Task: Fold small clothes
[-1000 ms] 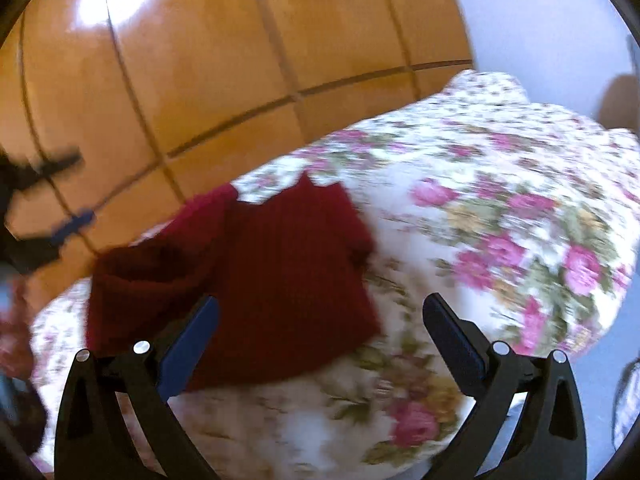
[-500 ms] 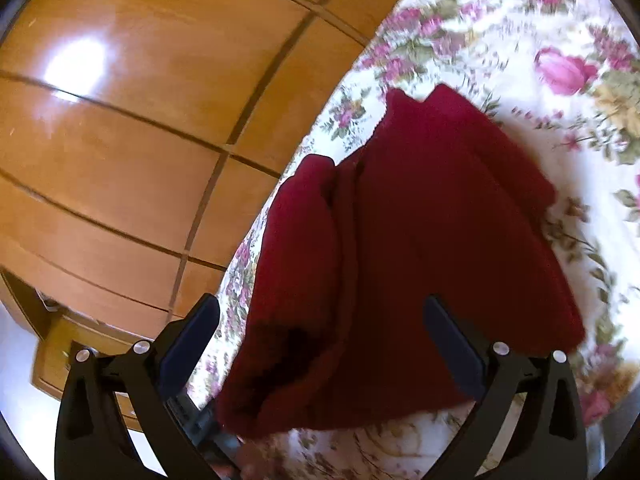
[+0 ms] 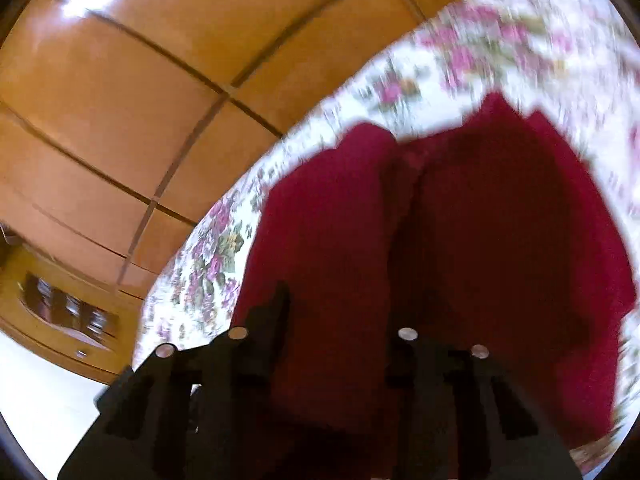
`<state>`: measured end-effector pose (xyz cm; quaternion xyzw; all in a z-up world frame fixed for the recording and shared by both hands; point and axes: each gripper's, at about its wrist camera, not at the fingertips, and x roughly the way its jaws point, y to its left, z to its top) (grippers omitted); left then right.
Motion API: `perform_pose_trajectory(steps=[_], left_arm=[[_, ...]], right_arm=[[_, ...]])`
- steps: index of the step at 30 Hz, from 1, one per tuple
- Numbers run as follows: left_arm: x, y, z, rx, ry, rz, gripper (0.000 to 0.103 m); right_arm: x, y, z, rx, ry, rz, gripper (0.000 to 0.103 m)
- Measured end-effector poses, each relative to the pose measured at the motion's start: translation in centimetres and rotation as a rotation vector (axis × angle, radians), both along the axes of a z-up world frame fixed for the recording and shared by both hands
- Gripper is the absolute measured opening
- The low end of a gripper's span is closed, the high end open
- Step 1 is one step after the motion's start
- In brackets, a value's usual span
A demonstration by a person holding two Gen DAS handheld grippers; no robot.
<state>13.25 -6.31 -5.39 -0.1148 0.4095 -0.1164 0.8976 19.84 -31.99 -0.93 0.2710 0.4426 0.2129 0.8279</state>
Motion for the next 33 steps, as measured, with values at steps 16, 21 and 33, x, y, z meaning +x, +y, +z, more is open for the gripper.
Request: perform_pose_trajectory(steps=[16,21,33], left_arm=[[1.2,-14.4,1.2,0.430,-0.194,-0.271,0.087],[0.9,-14.0,0.5,0.401,-0.205,-0.285,0.087],[-1.9,-12.1,2.3,0.277,-0.208,-0.229,0.087]], right_arm=[[-2.1,-11.5,-4.3,-0.189,-0.033,-0.198,0.057],[-5.6,-14.5,-4.8,-0.055,-0.073,-0.365,0.091],[-12.3,-13.6,0.2,-0.243,-0.177,-0.490,0.101]])
